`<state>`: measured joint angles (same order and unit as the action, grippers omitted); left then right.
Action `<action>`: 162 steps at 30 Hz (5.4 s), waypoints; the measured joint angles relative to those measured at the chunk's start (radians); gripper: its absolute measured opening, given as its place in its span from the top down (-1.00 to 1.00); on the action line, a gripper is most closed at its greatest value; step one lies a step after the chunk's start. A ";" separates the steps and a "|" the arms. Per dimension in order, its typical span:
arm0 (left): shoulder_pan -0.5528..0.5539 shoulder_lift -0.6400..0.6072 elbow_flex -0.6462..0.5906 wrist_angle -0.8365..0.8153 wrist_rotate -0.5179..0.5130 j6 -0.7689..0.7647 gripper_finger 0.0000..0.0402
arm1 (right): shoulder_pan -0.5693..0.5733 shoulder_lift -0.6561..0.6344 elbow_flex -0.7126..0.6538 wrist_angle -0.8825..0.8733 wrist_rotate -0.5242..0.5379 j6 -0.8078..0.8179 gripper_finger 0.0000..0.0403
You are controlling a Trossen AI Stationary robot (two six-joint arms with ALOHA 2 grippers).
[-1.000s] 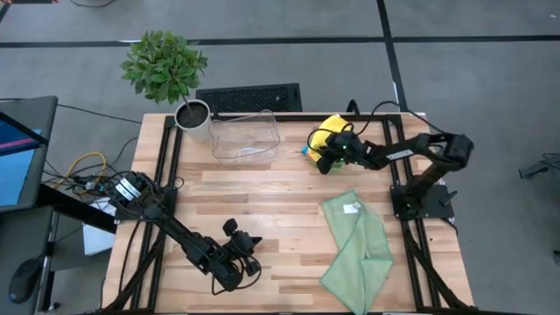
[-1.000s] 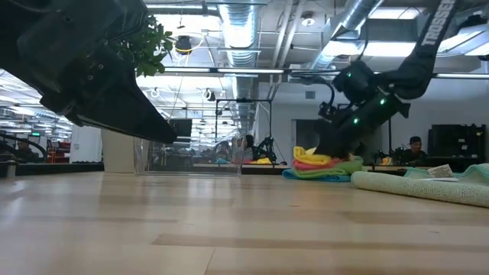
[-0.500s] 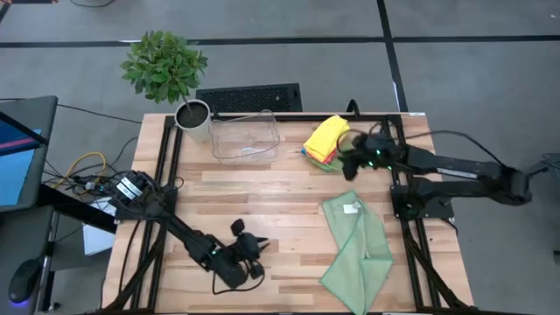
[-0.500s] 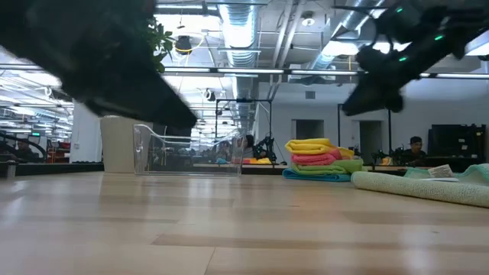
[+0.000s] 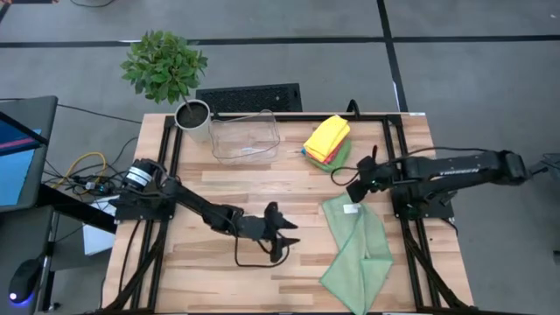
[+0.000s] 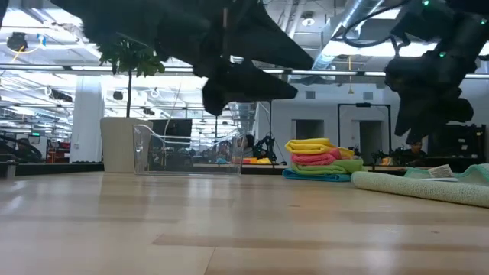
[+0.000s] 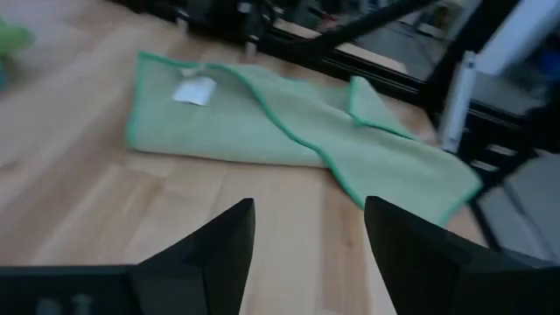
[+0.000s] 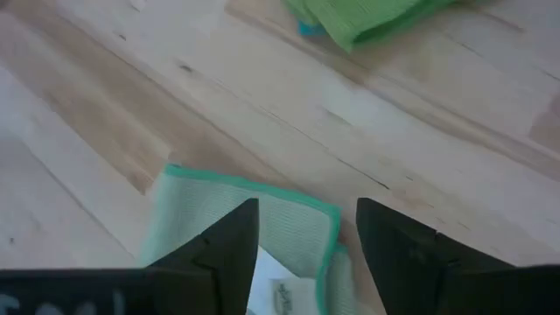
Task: Fold microfiber towels
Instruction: Fold the light green microfiber cloth
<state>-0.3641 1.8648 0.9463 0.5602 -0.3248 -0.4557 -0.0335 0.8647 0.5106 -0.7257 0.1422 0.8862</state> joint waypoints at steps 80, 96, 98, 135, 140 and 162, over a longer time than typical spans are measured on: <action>0.044 0.002 -0.002 0.120 0.130 0.839 -0.18 | 0.490 0.654 0.510 0.458 0.120 -0.094 0.92; 0.054 0.003 0.101 -0.028 0.171 0.855 0.76 | 0.501 0.653 0.510 0.505 0.092 -0.101 0.91; 0.053 0.003 0.105 -0.045 0.161 0.846 0.92 | 0.517 0.644 0.510 0.500 0.091 -0.101 0.89; 0.050 -0.040 0.105 -0.266 -0.046 0.425 1.00 | 0.883 1.214 1.188 -0.283 -0.061 0.214 0.58; 0.050 -0.040 0.105 -0.305 -0.042 0.416 1.00 | 0.863 1.267 1.189 -0.212 -0.080 0.184 0.20; 0.050 -0.040 0.105 -0.370 -0.047 0.414 1.00 | 0.847 1.389 1.179 -0.087 -0.106 0.150 -0.19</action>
<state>-0.3145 1.8248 1.0512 0.1898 -0.3714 -0.0422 0.8131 2.2541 1.6895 -0.8127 0.0360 1.0363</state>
